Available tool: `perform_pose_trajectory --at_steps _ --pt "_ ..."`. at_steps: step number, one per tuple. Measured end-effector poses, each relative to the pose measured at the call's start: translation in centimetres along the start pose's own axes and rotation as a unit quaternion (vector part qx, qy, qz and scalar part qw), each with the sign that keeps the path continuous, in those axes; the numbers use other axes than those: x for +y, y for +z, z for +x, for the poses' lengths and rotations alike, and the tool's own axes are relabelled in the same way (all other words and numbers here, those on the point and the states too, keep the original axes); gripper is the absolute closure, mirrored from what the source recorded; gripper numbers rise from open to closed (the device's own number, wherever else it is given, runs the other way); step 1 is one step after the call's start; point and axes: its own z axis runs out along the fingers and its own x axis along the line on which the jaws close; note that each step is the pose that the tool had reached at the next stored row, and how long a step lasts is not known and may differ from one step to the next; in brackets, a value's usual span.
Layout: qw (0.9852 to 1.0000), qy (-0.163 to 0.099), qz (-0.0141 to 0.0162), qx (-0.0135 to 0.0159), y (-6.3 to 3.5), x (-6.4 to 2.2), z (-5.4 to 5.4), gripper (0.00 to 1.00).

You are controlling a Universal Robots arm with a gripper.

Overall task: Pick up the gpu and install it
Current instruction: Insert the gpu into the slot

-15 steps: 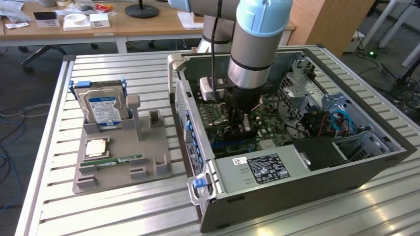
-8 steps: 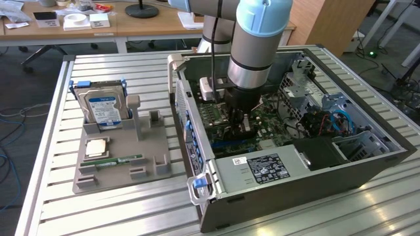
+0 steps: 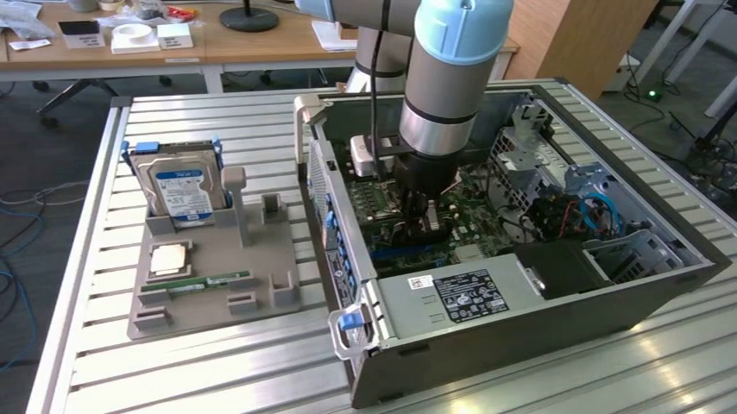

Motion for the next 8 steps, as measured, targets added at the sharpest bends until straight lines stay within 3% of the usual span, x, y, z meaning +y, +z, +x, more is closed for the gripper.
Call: perform_pose_trajectory --at_steps 8 --pt "1.0 0.0 0.0 0.0 0.0 0.0 0.0 0.74"
